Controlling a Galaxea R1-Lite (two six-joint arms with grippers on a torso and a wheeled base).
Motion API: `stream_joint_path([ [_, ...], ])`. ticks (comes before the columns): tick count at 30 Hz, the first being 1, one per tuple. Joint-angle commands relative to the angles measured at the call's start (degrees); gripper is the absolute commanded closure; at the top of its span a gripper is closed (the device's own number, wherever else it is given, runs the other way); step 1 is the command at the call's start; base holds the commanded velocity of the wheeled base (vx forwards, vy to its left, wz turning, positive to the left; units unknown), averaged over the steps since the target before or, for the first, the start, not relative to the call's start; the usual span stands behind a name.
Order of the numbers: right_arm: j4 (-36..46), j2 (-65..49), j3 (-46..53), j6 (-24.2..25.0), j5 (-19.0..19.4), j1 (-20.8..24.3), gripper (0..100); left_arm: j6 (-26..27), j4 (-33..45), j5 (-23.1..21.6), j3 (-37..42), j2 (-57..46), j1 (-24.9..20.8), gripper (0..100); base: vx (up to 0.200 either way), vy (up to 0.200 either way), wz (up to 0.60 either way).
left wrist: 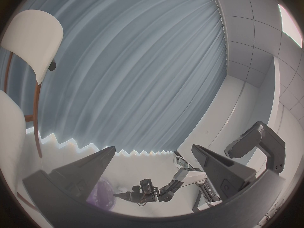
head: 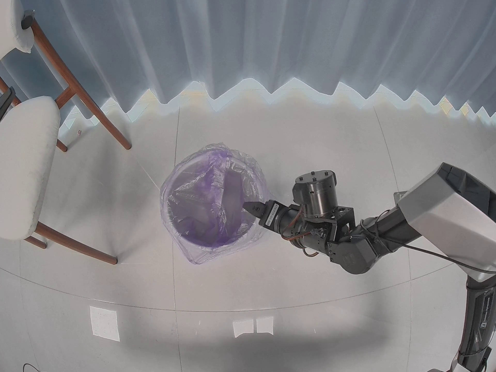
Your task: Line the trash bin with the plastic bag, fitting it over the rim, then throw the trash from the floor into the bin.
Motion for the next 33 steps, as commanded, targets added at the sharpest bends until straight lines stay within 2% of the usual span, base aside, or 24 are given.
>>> stream_joint_path([
  [1,2.7,5.8,-8.1,0.2,-2.6,1.6,0,0.0,0.0,-0.2,0.1,-0.4,1.3,0,0.000,0.000,0.00],
  [14,16.2,13.0,-21.3,0.6,-2.7,4.5,0,0.0,0.0,-0.3,0.0,-0.4,1.2,0,0.000,0.000,0.00],
  [20,24.5,14.2,-26.8,2.9,-2.9,5.6,0,0.0,0.0,-0.3,0.0,-0.4,1.2,0,0.000,0.000,0.00],
  [22,26.6,15.4,-29.7,3.9,-4.1,5.5,0,0.1,0.0,-0.3,0.0,-0.4,1.2,0,0.000,0.000,0.00],
  [23,26.8,16.2,-30.5,4.2,-4.7,5.4,100,0.1,0.0,-0.3,0.0,-0.4,1.2,0,0.000,0.000,0.00],
  [27,27.0,17.9,-31.2,4.6,-6.3,5.3,100,0.1,0.0,-0.3,0.1,-0.4,1.2,0,0.000,0.000,0.00],
  [33,27.3,16.5,-30.9,4.9,-6.4,5.5,100,0.1,0.0,-0.3,0.1,-0.4,1.2,0,0.000,0.000,0.00],
])
